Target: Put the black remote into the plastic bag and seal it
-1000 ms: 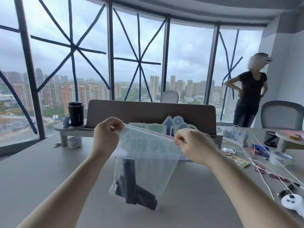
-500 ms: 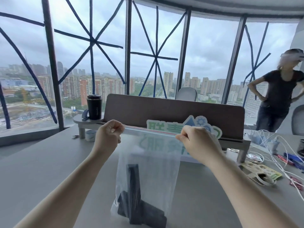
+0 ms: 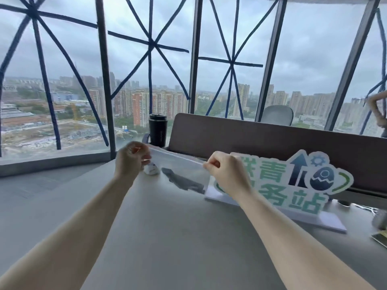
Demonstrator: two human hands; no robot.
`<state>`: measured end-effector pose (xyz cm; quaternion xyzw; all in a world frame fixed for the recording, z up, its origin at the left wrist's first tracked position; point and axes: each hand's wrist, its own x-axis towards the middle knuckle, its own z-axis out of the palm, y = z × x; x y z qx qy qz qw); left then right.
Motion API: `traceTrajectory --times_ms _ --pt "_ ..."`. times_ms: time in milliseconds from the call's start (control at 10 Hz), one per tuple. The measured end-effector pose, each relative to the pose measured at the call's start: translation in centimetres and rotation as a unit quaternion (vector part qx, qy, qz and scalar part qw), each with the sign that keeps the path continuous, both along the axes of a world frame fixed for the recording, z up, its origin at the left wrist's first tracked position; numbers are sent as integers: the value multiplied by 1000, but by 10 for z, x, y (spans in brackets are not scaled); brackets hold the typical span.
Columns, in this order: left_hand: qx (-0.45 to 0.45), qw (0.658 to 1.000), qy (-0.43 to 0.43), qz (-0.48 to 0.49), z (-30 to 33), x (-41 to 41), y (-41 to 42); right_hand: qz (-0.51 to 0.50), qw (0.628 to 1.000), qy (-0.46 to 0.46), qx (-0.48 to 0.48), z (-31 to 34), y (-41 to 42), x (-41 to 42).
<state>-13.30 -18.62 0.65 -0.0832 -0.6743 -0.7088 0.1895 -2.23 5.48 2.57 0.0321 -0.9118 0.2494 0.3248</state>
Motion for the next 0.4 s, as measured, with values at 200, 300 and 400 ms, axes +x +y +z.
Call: traceTrajectory --times_ms 200,300,400 --pt "-24 996 -84 0 -95 23 -38 77 978 -190 -29 -63 -26 15" --pt "-69 991 -111 10 -115 47 -44 114 960 -255 -36 -73 -23 35" --pt "-119 986 -112 35 -126 75 -48 98 963 -221 -118 -76 -6 64"
